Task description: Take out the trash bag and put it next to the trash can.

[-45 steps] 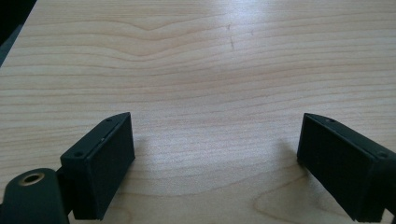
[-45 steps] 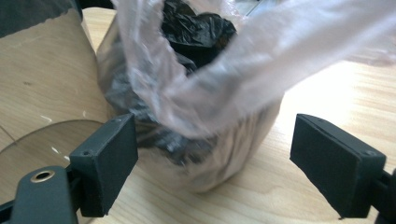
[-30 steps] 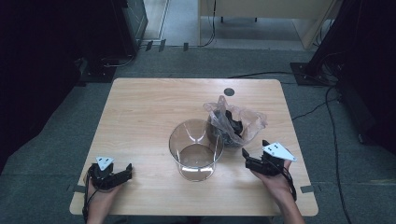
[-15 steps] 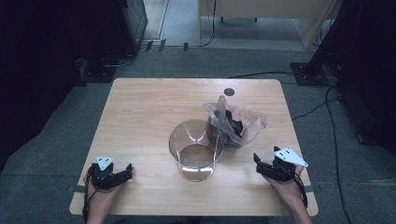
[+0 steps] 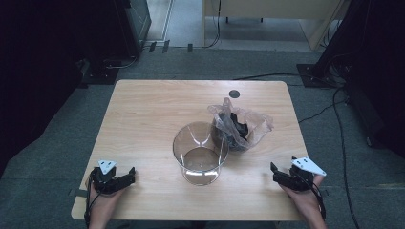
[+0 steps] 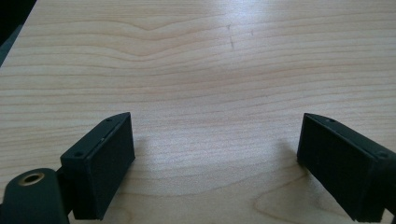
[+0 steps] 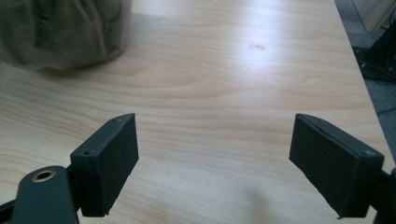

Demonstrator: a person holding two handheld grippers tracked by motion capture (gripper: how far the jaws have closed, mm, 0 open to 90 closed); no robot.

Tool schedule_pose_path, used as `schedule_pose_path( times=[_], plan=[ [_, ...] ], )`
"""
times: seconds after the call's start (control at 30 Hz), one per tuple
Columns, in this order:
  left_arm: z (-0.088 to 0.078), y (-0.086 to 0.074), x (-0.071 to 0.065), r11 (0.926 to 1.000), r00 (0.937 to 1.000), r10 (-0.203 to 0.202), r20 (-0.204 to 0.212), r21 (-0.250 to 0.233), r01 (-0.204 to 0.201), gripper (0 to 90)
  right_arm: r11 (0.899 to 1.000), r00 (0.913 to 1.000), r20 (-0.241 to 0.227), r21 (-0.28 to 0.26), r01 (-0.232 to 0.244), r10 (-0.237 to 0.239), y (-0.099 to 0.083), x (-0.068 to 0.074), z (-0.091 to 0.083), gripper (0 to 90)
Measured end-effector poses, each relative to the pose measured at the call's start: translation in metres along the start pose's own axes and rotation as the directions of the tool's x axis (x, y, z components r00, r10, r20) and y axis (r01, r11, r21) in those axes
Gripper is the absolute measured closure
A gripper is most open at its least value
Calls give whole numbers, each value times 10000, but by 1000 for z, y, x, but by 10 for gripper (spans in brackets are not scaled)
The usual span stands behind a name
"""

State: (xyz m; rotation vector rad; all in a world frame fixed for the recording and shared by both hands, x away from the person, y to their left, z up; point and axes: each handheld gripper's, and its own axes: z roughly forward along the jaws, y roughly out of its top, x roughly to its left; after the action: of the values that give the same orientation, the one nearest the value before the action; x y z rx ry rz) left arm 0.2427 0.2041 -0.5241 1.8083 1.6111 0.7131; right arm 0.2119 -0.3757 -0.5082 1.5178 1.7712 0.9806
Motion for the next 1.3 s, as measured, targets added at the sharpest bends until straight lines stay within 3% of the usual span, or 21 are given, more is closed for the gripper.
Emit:
schedule_pose_path(
  times=[0.63, 1.0, 1.3],
  plan=[
    [0, 0, 0, 10000, 10000, -3, 2, 0, 3, 104, 9929, 9956, 773, 1022, -604, 526, -18, -28, -9, 157],
    [0, 0, 0, 10000, 10000, -4, 1, -1, 4, 104, 9838, 9959, 823, 1714, -524, 387, -22, -28, -5, 163],
    [0, 0, 0, 10000, 10000, -3, 3, -1, 3, 104, 9865, 9961, 764, 1544, -554, 440, -25, -26, -5, 162]
  ],
)
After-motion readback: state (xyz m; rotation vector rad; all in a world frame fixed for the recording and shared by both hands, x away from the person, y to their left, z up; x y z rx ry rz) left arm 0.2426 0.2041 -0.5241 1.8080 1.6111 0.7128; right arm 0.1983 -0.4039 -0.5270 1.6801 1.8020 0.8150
